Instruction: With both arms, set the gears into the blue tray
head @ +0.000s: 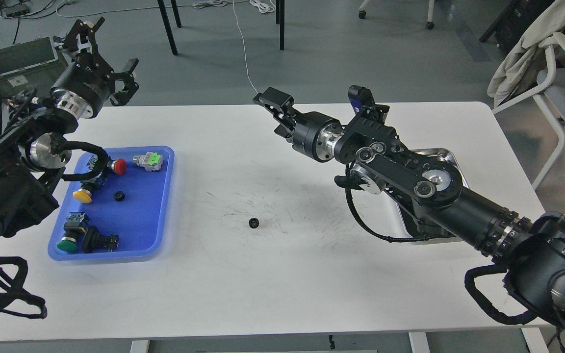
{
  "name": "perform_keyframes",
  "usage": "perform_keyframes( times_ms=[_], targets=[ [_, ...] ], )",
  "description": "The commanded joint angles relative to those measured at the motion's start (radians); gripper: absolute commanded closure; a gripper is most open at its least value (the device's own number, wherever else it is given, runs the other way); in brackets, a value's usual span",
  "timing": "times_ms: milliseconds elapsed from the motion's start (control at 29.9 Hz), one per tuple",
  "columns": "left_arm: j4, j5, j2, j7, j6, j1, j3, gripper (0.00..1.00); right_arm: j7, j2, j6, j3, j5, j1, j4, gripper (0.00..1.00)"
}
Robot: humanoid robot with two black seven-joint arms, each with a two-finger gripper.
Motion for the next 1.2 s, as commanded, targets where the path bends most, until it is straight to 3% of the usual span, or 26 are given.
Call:
perform_keyframes(
  times_ms=[0,134,234,334,468,568,635,735,802,1003,1170],
  targets=[
    [-0.163,0.149,0.066,0.005,0.012,-0.024,0.099,0.02,-0.001,-0.094,0.022,0.115,0.172,-0.026,0.000,0.07],
    [-0.506,0.364,0.206,0.008,0.091,-0.021,0.186,0.02,-0.001,-0.226,0.053,0.184,0.338,-0.052,-0.001,0.07],
    [-0.742,0.514,0.293,0.056,0.128,-0.013,0.218,0.02,0.001,-0.312,0.102,0.253,0.469,-0.104,-0.003,0.07],
    [-0.928,0.693,0.340,0.089,0.171,-0.006,0.232,0.02,-0.001,-0.364,0.142,0.330,0.574,-0.169,-0.003,0.07],
    [-1.073,1.005,0.360,0.093,0.190,0.040,0.241,0.02,-0.001,-0.415,0.198,0.428,0.680,-0.270,-0.004,0.07],
    [-1.137,1.220,0.355,0.099,0.194,0.083,0.257,0.02,-0.001,-0.427,0.226,0.469,0.740,-0.324,-0.036,0.07],
    [-1.166,1.368,0.338,0.131,0.206,0.124,0.260,0.02,0.001,-0.429,0.252,0.485,0.766,-0.345,-0.087,0.07],
    [-1.182,1.592,0.280,0.238,0.237,0.174,0.258,0.02,0.004,-0.420,0.327,0.488,0.783,-0.356,-0.189,0.07],
    [-1.171,1.727,0.246,0.277,0.249,0.194,0.258,0.02,0.010,-0.413,0.366,0.486,0.784,-0.364,-0.242,0.07],
    [-1.052,1.985,0.134,0.290,0.259,0.304,0.254,0.04,0.016,-0.413,0.378,0.483,0.783,-0.382,-0.253,0.06],
    [-0.930,1.997,0.070,0.287,0.329,0.353,0.255,0.05,0.016,-0.413,0.373,0.474,0.783,-0.382,-0.253,0.06]
  ],
)
